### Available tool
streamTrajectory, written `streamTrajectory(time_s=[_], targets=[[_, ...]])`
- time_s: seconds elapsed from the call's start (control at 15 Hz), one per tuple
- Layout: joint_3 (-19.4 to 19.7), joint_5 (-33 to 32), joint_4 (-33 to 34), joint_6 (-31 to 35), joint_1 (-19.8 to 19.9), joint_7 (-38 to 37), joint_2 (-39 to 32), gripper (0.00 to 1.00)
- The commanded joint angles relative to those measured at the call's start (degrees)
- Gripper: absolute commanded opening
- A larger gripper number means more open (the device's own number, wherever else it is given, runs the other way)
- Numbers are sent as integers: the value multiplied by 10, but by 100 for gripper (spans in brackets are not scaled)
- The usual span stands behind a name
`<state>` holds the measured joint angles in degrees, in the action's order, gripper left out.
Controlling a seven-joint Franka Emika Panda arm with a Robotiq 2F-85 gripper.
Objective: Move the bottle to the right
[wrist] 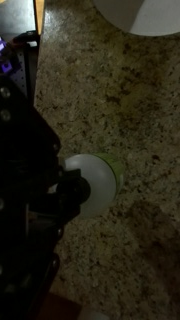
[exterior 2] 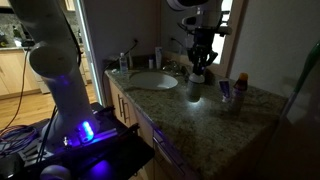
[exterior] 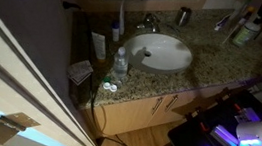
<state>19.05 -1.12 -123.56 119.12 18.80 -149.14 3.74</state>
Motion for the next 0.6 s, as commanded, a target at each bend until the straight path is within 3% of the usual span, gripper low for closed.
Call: streamTrajectory(time_s=[0.0,0.2,0.4,0.47,0.53], targets=[[16,8,20,6,20,0,-23,7],[36,-3,32,34,34,0,-43,7],[55,-6,64,-26,47,1,-71,7],[50,-6,32,10,39,1,-47,7],[54,-6,35,6,42,2,-52,30]])
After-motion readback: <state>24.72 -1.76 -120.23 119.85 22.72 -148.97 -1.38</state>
